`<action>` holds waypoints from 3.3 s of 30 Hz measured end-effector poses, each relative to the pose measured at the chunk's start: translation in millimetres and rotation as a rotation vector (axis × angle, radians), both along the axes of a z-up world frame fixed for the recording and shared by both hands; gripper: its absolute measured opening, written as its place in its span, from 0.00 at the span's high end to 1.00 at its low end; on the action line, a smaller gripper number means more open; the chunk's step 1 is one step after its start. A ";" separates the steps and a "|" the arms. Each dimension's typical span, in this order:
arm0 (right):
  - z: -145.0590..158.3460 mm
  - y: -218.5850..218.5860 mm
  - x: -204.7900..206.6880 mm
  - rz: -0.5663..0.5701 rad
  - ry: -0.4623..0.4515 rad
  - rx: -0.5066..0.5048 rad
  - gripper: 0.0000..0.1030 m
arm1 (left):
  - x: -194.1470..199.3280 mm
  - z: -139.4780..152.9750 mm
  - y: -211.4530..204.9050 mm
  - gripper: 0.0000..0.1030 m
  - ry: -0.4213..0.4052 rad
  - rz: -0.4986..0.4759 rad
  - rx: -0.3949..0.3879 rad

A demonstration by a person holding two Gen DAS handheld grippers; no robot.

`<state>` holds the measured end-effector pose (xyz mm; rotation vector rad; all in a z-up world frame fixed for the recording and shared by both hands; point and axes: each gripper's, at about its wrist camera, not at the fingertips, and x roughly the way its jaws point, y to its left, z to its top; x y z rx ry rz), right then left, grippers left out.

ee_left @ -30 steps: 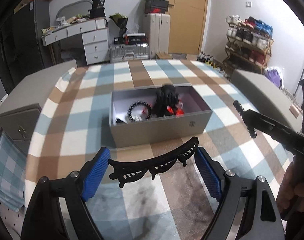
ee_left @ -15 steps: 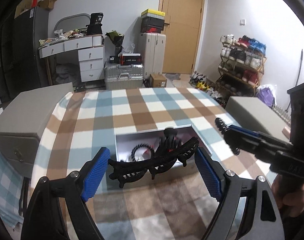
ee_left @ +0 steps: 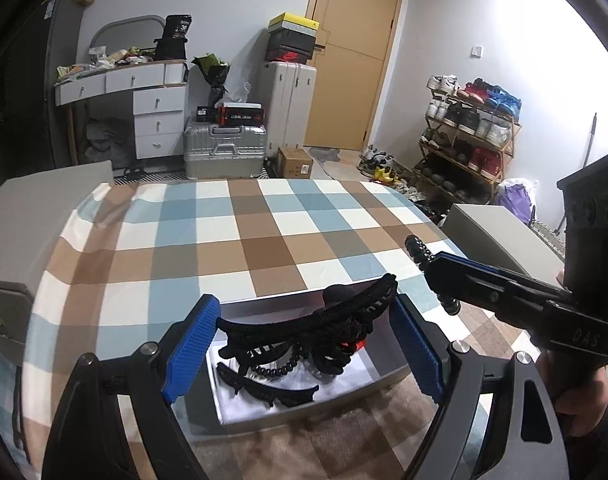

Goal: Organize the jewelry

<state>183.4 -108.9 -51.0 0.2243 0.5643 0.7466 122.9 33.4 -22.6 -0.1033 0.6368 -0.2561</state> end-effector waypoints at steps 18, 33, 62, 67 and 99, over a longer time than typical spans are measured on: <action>-27.8 1.0 24.6 0.011 0.092 0.021 0.56 | 14.0 -15.2 3.2 0.19 0.042 -0.034 -0.073; -38.4 5.3 29.7 0.017 0.136 0.002 0.53 | 19.4 -26.0 8.4 0.19 0.062 -0.114 -0.111; 6.3 -17.9 -43.9 -0.085 -0.156 0.062 0.00 | -35.7 15.7 14.1 0.14 -0.176 0.081 0.033; 19.8 -17.8 -69.6 -0.084 -0.253 0.061 0.00 | -54.0 28.2 23.3 0.03 -0.258 0.150 -0.017; -33.6 -6.1 -113.4 -0.257 -0.480 -0.216 0.00 | -93.3 -16.8 13.6 0.01 -0.387 0.388 0.171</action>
